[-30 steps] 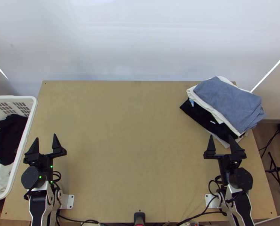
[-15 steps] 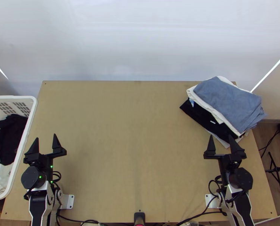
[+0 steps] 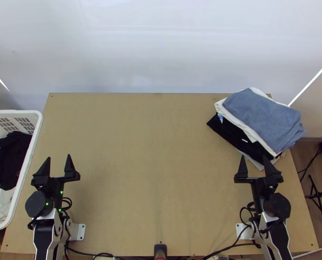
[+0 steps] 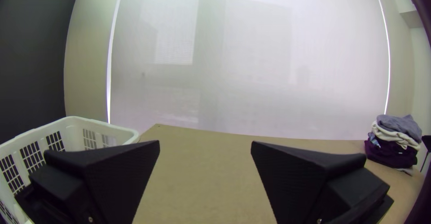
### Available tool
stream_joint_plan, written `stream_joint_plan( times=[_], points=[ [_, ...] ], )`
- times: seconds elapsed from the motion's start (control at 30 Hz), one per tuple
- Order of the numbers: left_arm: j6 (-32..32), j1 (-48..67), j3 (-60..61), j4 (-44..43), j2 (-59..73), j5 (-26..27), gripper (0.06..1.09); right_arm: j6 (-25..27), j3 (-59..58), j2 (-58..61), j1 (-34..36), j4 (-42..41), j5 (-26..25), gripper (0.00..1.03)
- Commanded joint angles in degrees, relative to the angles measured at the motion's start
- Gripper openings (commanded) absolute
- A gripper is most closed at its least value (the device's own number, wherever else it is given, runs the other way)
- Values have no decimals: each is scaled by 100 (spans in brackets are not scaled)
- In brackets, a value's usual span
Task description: Fold the t-shirt
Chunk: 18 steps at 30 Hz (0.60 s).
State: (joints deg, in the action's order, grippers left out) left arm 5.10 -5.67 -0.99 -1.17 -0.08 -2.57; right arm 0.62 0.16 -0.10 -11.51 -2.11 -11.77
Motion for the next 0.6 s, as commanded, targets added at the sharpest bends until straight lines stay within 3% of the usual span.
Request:
stream_joint_plan(
  times=[0.0,0.27,0.47,0.57],
  points=[
    [-71,40,-946,-59,254,-121,103,-1,1,1,-1,0,-10,98],
    [518,-408,-4014,750,3049,-991,104,-1,1,10,-1,0,-10,98],
    [1230,-2193,-6141,2481,5140,-921,104,-1,1,10,-1,0,-10,98],
    [1247,-3221,-6580,2657,5949,-543,104,-1,1,1,-1,0,-10,98]
  ],
)
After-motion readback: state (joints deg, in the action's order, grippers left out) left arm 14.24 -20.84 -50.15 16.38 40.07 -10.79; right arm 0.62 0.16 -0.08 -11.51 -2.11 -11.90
